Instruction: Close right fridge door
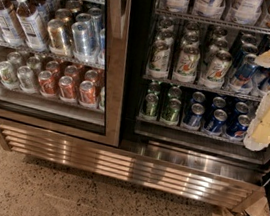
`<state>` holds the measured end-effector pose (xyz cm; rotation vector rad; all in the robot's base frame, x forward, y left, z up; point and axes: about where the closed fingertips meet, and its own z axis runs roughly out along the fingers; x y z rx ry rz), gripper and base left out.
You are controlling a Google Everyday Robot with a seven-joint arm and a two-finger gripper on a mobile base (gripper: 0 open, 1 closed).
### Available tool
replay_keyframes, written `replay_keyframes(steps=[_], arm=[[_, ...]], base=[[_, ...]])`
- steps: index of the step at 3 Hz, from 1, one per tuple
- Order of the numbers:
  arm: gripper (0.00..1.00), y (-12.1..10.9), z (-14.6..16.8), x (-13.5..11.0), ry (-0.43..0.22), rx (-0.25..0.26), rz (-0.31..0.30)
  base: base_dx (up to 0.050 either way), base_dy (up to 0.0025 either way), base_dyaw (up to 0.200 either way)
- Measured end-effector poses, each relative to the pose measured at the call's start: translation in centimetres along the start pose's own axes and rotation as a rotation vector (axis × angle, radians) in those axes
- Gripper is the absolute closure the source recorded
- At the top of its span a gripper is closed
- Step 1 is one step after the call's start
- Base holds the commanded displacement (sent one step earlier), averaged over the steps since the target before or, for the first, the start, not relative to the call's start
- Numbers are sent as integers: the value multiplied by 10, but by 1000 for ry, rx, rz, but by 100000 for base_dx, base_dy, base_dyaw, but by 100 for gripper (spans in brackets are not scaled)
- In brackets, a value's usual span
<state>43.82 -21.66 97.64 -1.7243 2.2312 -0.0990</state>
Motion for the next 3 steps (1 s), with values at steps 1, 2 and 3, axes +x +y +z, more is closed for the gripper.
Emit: replay_keyframes(steps=[1,2,3], arm=[[0,0,0,0,0,0,0],[0,0,0,0,0,0,0],[0,0,0,0,0,0,0]], base=[[-4900,0,-1],[-4855,9,-65],[-1,1,-20009]])
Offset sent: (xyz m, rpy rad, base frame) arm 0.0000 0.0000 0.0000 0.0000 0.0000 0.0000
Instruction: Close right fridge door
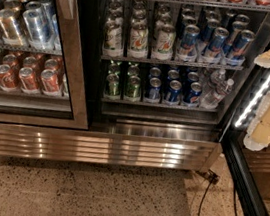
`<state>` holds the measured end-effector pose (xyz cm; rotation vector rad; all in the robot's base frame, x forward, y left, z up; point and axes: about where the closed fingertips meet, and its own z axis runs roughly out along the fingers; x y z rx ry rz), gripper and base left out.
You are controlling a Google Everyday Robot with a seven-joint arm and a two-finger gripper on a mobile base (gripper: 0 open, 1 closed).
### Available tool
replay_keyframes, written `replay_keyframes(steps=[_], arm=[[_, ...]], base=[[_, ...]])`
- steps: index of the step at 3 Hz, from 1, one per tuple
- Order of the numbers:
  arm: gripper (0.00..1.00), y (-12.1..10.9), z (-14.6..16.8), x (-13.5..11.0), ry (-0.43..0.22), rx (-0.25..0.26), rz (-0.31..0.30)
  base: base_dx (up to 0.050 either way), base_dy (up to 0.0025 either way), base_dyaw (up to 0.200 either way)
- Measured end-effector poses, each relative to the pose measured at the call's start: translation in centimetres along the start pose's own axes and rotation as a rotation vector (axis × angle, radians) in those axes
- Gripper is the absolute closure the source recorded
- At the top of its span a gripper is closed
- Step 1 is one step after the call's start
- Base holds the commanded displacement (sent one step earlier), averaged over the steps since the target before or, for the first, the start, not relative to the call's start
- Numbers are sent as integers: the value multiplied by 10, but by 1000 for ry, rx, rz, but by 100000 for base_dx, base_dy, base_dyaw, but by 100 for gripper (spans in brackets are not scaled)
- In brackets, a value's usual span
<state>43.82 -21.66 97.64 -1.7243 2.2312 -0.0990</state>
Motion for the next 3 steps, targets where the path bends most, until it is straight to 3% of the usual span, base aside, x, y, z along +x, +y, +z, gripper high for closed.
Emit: replay_keyframes(steps=[3], arm=[[0,0,0,0,0,0,0]], base=[[-3957,225,-11661]])
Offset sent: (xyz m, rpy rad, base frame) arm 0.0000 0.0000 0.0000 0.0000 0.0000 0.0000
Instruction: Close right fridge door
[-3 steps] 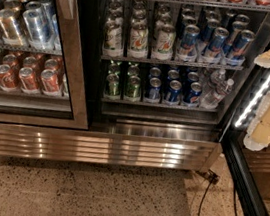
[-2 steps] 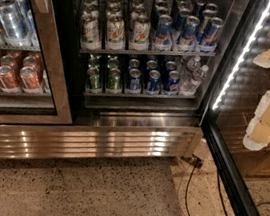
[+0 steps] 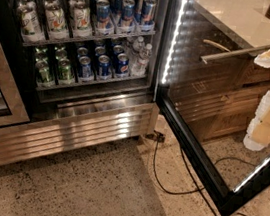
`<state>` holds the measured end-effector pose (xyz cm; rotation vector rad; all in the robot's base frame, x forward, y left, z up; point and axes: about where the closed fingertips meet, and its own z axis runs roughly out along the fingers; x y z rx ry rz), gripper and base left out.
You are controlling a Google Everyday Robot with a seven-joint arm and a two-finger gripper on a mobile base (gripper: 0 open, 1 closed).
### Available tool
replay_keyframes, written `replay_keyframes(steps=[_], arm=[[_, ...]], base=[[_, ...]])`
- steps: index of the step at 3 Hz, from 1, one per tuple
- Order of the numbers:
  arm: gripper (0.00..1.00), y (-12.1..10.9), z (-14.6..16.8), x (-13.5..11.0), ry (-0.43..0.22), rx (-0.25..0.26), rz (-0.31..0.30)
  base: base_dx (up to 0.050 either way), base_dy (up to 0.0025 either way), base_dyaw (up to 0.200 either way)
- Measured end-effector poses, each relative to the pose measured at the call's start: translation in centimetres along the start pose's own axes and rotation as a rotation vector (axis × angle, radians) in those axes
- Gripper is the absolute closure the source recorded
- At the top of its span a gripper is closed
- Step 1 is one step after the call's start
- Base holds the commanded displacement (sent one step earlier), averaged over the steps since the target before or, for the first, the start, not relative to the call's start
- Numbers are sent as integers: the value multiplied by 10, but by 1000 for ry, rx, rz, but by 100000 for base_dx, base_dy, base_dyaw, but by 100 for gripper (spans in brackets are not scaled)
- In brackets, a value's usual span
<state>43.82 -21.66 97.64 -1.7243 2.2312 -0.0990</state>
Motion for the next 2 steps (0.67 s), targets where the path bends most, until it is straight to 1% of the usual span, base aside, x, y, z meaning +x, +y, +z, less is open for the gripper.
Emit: replay_keyframes(steps=[2], arm=[[0,0,0,0,0,0,0]], base=[[-5001,1,-7]])
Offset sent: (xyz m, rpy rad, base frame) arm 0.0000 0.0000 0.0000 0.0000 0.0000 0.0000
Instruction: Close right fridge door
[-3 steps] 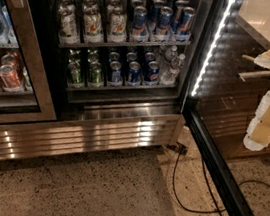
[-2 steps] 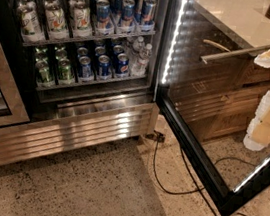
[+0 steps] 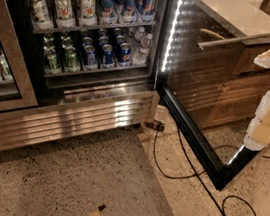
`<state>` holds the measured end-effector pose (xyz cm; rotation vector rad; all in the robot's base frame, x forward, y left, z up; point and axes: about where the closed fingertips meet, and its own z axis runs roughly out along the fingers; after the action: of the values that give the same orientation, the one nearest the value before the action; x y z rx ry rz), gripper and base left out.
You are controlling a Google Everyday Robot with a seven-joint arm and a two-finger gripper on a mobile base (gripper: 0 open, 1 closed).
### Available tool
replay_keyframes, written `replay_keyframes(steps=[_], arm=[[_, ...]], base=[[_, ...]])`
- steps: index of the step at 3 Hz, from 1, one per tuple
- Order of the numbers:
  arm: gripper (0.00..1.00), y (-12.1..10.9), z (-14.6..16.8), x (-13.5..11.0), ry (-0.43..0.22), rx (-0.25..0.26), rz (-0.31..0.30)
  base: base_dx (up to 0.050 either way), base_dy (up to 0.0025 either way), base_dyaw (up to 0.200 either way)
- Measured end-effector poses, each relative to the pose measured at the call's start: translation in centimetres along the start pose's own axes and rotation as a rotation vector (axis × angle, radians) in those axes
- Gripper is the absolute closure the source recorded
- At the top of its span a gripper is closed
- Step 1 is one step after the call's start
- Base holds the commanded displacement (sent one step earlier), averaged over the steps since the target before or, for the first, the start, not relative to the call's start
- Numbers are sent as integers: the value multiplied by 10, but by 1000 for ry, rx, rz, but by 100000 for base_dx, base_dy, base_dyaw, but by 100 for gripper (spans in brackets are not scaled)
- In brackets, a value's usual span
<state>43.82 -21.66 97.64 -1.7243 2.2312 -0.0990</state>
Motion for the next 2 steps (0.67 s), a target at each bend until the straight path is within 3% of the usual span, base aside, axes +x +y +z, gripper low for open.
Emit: replay_keyframes(steps=[2], arm=[[0,0,0,0,0,0,0]], base=[[1,-2,-19679]])
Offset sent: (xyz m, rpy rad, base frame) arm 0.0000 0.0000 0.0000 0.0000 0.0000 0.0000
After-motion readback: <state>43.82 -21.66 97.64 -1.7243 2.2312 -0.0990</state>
